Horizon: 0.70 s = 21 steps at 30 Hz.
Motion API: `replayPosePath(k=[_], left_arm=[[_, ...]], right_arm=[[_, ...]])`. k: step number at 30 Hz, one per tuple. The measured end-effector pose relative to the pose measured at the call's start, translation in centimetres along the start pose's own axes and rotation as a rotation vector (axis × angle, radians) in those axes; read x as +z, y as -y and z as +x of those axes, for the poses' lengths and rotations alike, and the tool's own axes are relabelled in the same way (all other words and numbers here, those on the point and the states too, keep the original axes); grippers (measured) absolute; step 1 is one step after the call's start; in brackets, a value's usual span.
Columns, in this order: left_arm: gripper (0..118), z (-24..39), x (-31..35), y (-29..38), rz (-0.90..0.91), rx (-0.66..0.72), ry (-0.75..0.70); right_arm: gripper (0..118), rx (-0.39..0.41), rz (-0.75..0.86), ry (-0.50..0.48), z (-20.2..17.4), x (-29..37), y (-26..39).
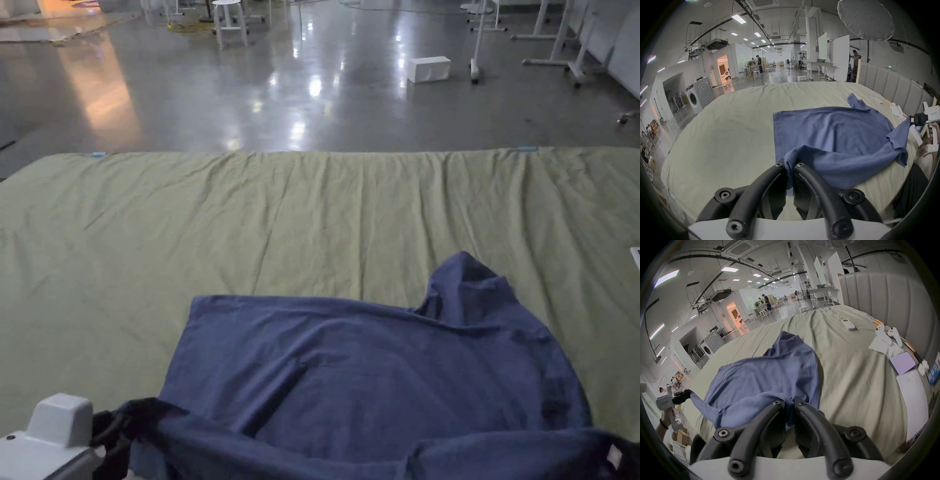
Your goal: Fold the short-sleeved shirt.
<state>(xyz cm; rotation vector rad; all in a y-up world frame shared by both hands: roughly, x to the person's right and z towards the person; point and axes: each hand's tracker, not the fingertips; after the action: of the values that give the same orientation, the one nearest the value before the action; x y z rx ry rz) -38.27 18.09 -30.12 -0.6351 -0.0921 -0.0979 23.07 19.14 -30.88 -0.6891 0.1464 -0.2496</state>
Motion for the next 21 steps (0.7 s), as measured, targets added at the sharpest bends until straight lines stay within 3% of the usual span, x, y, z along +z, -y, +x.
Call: replayPosePath(k=[5, 9, 15, 18, 19, 20, 21], left_arm=[[7, -1.2, -7.1, -3.2, -0.129, 0.148, -0.043], [7, -1.6, -12.4, -3.1, -0.224, 0.222, -0.034], [12, -1.1, -15.8, -2.3, -0.246, 0.201, -0.054], [71, -1.3, -15.6, -2.6, -0.251, 0.205, -0.056], [77, -1.5, -14.8, -3.0, -0.245, 0.211, -0.046], [76, -1.6, -13.4, -3.5, -0.206, 0.228, 0.000], [76, -1.7, -11.6, -4.2, -0.139, 0.233, 0.021]], right_arm=[[9, -0.106, -0.042, -0.005, 0.9, -6.7, -5.1], [9, -0.082, -0.153, 0.050, 1.5, -12.9, -6.2], [10, -0.122, -0.218, 0.072, 3.0, -17.1, -4.1], [44, -0.201, -0.169, 0.043, 3.9, -16.0, -3.0], [66, -0.223, -0.147, 0.028, 4.1, -15.1, -2.9], [79, -0.223, -0.133, 0.027, 4.3, -13.9, -3.9], [83, -0.213, -0.113, 0.023, 4.2, -12.8, -4.0]])
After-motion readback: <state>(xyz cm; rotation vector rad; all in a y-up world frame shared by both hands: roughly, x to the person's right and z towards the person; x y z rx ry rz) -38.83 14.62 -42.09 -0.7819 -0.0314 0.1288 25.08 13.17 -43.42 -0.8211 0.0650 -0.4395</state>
